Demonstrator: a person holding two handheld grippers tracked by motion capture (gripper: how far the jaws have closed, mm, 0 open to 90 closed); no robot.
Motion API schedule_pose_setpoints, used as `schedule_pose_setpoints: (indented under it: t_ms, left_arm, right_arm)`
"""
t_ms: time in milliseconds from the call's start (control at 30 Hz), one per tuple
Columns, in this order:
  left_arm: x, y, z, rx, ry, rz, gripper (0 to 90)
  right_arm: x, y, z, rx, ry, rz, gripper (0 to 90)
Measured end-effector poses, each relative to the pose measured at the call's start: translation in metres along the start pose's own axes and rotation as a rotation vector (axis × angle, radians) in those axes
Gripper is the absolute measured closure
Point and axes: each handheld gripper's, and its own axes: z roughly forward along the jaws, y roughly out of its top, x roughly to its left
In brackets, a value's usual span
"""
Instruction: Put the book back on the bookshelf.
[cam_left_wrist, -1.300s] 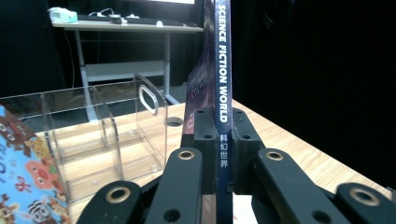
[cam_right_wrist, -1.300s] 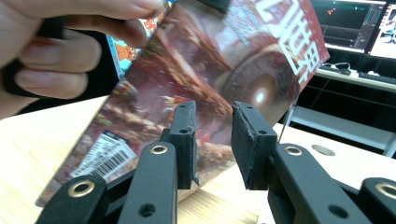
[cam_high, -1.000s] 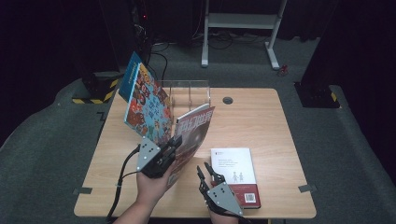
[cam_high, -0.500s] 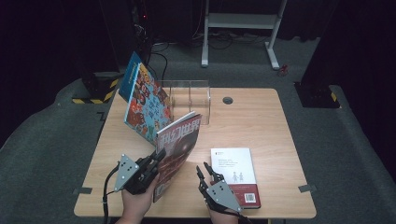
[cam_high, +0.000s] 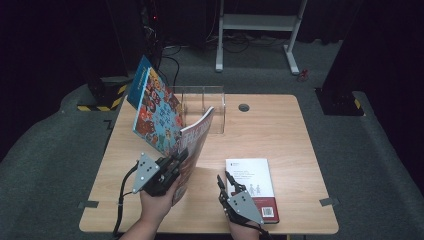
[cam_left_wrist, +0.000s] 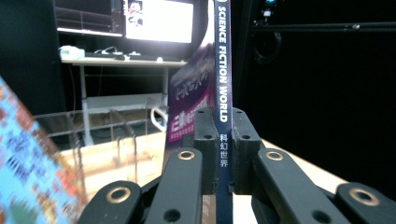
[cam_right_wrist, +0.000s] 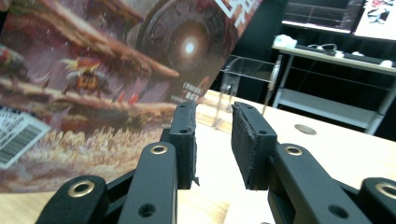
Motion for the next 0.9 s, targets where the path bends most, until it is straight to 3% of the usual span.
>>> schedule_pose_setpoints:
  t_ms: [100,233,333,400,500,567,667,900]
  left_arm:
    - [0.000,0.006,0.010,-0.021,0.000,-0.006,84.4]
    - [0.005,0.008,0.026,-0.063,-0.017,-0.044,84.4]
    - [0.004,-0.003,0.031,-0.089,-0.028,-0.026,84.4]
    - [0.005,-0.013,0.033,-0.076,-0.038,-0.024,84.4]
    - [0.008,-0.028,0.026,-0.102,-0.052,-0.056,84.3]
    - [0.007,-0.035,0.019,-0.121,-0.051,-0.036,84.3]
    - [0.005,-0.040,0.009,-0.115,-0.040,-0.007,84.2]
    - [0.010,-0.046,-0.006,-0.068,-0.045,-0.022,83.8]
  right_arm:
    - [-0.009,0.000,-0.002,-0.007,-0.027,0.011,70.8]
    - [-0.020,-0.001,-0.003,-0.006,-0.056,0.020,71.2]
    - [-0.025,-0.001,-0.005,-0.011,-0.072,0.030,71.3]
    - [-0.026,0.000,-0.006,-0.012,-0.074,0.034,71.4]
    - [-0.026,-0.001,-0.005,-0.011,-0.072,0.032,71.5]
    - [-0.025,-0.001,-0.005,-0.010,-0.072,0.028,71.5]
    - [-0.023,-0.001,-0.005,-0.009,-0.069,0.024,71.5]
    - [-0.020,-0.001,-0.003,-0.004,-0.062,0.018,71.5]
